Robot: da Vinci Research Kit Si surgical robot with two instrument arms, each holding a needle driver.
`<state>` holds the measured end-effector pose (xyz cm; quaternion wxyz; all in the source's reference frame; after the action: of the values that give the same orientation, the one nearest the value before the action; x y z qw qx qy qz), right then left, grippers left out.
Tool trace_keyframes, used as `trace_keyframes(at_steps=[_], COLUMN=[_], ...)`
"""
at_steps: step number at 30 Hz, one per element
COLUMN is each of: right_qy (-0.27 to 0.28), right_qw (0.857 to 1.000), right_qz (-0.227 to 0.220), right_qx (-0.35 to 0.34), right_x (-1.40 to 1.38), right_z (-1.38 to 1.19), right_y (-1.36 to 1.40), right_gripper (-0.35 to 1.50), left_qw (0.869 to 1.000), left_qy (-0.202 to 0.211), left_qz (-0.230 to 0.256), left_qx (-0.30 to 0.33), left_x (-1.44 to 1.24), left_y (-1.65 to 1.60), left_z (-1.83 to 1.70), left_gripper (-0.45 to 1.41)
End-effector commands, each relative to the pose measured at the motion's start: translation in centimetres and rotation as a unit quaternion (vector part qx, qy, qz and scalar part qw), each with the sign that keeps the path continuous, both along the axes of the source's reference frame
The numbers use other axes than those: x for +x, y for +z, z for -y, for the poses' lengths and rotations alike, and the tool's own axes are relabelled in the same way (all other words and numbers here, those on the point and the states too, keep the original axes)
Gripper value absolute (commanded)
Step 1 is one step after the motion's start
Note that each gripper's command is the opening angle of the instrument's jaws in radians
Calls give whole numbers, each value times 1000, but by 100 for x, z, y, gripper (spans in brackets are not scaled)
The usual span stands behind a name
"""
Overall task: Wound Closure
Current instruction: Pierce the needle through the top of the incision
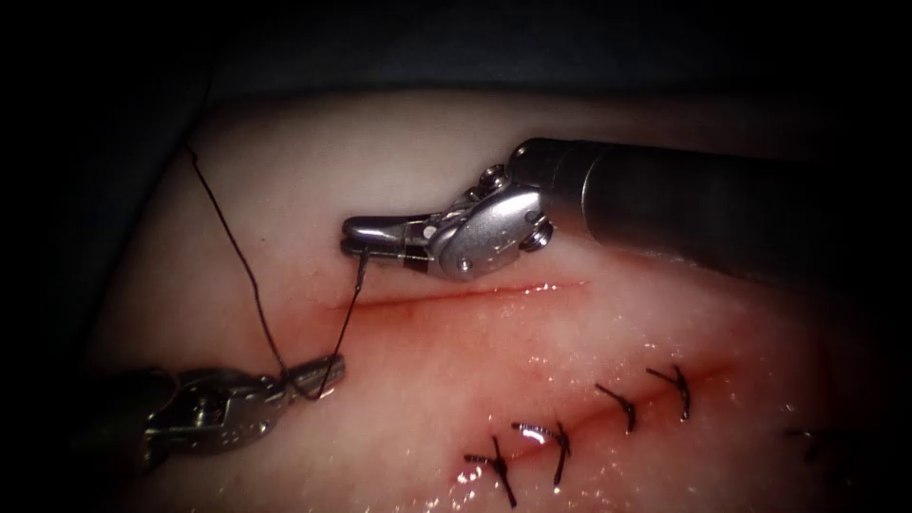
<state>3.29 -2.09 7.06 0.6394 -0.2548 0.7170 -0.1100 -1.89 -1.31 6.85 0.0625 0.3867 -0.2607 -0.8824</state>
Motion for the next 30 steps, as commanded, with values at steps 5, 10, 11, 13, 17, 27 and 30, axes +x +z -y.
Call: trace_keyframes(at_steps=[5,10,11,13,17,27,30], right_qy=[-2,-8,-10,-11,-13,-46,-54], right_qw=[1000,1000,1000,1000,999,997,996], right_qz=[9,14,15,18,24,51,59], right_qx=[-3,15,17,21,25,41,49], right_x=[8,5,5,4,2,5,5], right_z=[18,35,38,42,46,60,63], right_y=[29,48,50,53,54,63,68], right_gripper=[-35,-35,-35,-35,-35,-35,-35], left_qw=[1000,1000,1000,1000,1000,1000,1000], left_qy=[-5,-5,-5,-7,-9,-10,-10], left_qz=[-7,-8,-8,-8,-7,-8,-8], left_qx=[-1,0,0,0,1,3,3], left_x=[2,3,3,1,0,-3,-3], left_y=[10,10,10,10,10,12,12], left_z=[-6,-8,-9,-11,-14,-18,-18], left_gripper=[-45,-45,-45,-45,-45,-45,-45])
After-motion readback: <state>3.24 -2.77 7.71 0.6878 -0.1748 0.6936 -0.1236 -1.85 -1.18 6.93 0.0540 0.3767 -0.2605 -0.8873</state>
